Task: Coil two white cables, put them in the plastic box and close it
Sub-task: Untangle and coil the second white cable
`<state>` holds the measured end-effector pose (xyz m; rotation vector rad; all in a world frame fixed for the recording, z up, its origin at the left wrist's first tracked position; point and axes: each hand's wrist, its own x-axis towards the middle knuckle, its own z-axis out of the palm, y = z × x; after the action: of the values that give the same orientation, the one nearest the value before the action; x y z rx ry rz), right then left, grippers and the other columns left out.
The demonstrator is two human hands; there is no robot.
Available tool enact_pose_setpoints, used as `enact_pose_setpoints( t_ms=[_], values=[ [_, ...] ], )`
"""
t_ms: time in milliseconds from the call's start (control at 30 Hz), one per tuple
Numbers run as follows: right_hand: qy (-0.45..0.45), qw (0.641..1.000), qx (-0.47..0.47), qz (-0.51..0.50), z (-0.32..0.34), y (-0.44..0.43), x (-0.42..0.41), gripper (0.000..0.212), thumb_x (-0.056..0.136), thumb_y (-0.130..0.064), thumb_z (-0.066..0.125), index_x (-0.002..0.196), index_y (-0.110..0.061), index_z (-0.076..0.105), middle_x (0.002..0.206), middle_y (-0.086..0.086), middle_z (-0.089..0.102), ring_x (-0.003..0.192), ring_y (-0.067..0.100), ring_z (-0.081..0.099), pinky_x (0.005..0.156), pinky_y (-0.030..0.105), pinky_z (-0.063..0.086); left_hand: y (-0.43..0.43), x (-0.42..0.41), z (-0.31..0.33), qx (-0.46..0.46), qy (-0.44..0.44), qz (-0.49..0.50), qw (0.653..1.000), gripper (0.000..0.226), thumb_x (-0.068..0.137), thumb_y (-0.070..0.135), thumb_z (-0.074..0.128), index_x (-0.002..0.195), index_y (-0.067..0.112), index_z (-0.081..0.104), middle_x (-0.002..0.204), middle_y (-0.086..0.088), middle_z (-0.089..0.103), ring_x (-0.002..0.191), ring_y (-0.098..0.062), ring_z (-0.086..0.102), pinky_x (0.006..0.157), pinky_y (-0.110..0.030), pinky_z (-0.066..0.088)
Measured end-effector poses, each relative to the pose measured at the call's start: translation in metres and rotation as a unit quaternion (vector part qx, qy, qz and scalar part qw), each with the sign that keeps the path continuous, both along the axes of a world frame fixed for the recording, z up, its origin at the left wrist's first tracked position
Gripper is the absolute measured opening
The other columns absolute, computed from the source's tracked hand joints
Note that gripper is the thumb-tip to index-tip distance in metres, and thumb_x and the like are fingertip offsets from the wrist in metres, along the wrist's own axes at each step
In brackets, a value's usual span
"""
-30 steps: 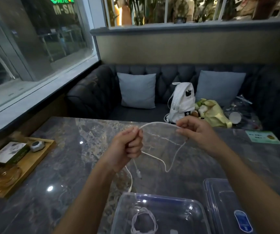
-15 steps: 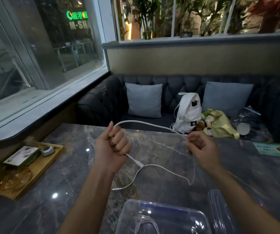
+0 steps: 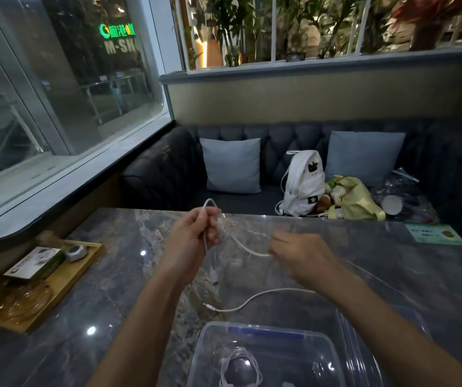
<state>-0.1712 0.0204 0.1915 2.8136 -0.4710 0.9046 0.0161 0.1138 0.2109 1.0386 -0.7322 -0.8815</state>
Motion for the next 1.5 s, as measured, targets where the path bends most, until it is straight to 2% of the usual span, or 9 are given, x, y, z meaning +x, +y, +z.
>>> enact_pose_setpoints(
  t_ms=[200,267,333,500,667,767,1100,1233,1500],
  values=[
    [-0.003,0.991,-0.010,0.134,0.028,0.027,0.006,0.027,0.065,-0.011,0.078,0.079,-0.018,0.056,0.068,0.000,0.066,0.050,0.017,0.059,0.038,0.022,0.042,0.007,-0.019,-0.009,0.079,-0.094,-0.104,0.987,0.028,0.098,0.016,0.036,0.085,0.006,0.060,0.062,-0.003,0.070,0.057,-0.013,0.067,0.057,-0.021,0.055],
    [-0.014,0.989,-0.001,0.145,0.039,0.032,0.007,0.011,0.077,-0.021,0.069,0.079,-0.015,0.060,0.070,0.002,0.066,0.054,0.018,0.060,0.043,0.023,0.041,0.011,-0.027,-0.010,0.084,-0.094,-0.151,0.980,0.028,0.096,0.014,0.038,0.082,0.005,0.061,0.063,-0.003,0.070,0.057,-0.013,0.067,0.056,-0.021,0.054],
    [-0.030,0.991,0.017,0.126,0.044,0.034,0.007,0.030,0.086,-0.032,0.051,0.071,-0.009,0.064,0.065,0.004,0.063,0.052,0.020,0.058,0.044,0.025,0.041,0.015,-0.034,-0.009,0.087,-0.087,-0.192,0.974,0.027,0.095,0.014,0.040,0.082,0.003,0.061,0.062,-0.009,0.069,0.052,-0.017,0.065,0.052,-0.023,0.053],
    [-0.077,0.984,0.144,0.069,0.042,0.037,0.003,0.029,0.085,-0.031,0.055,0.079,-0.004,0.063,0.074,0.011,0.064,0.062,0.026,0.061,0.055,0.037,0.049,0.023,-0.042,-0.009,0.034,0.039,-0.254,0.966,0.026,0.089,0.023,0.039,0.075,0.007,0.055,0.038,-0.001,0.045,0.028,-0.006,0.031,0.035,-0.015,0.026],
    [-0.106,0.958,0.258,0.061,0.039,0.036,-0.007,0.024,0.079,-0.028,0.067,0.089,-0.006,0.065,0.079,-0.001,0.060,0.063,-0.002,0.050,0.060,0.016,0.038,0.026,-0.044,-0.015,0.036,0.090,-0.311,0.946,0.028,0.087,0.026,0.043,0.073,0.011,0.063,0.038,0.010,0.035,0.031,-0.001,0.023,0.036,-0.014,0.017],
    [-0.086,0.951,0.286,0.085,0.037,0.036,-0.014,0.016,0.082,-0.022,0.065,0.078,-0.008,0.071,0.068,0.008,0.069,0.060,0.011,0.059,0.060,0.034,0.048,0.027,-0.049,-0.016,0.043,0.099,-0.343,0.933,0.024,0.084,0.027,0.048,0.069,0.014,0.061,0.039,0.011,0.036,0.034,-0.005,0.017,0.035,-0.015,0.018],
    [-0.129,0.896,0.415,0.093,0.032,0.028,-0.033,0.012,0.084,-0.017,0.062,0.081,-0.013,0.073,0.063,-0.009,0.065,0.057,-0.001,0.057,0.057,0.008,0.039,0.021,-0.065,-0.013,0.041,0.148,-0.357,0.921,0.029,0.088,0.026,0.043,0.064,0.017,0.056,0.038,0.013,0.038,0.035,-0.006,0.012,0.034,-0.017,0.015],
    [-0.123,0.888,0.432,0.095,0.028,0.025,-0.039,0.016,0.083,-0.018,0.062,0.079,-0.007,0.073,0.060,0.003,0.067,0.054,0.015,0.057,0.054,0.024,0.043,0.021,-0.065,-0.011,0.076,0.111,-0.362,0.922,0.031,0.089,0.032,0.043,0.069,0.016,0.061,0.039,0.012,0.036,0.031,0.000,0.020,0.033,-0.013,0.016],
    [-0.116,0.885,0.441,0.093,0.025,0.020,-0.038,0.011,0.081,-0.019,0.066,0.089,-0.020,0.073,0.067,-0.003,0.069,0.059,0.007,0.059,0.056,0.015,0.044,0.020,-0.066,-0.009,0.093,0.116,-0.339,0.929,0.032,0.089,0.028,0.041,0.061,0.018,0.052,0.039,0.013,0.032,0.032,0.000,0.018,0.031,-0.014,0.016]
  ],
)
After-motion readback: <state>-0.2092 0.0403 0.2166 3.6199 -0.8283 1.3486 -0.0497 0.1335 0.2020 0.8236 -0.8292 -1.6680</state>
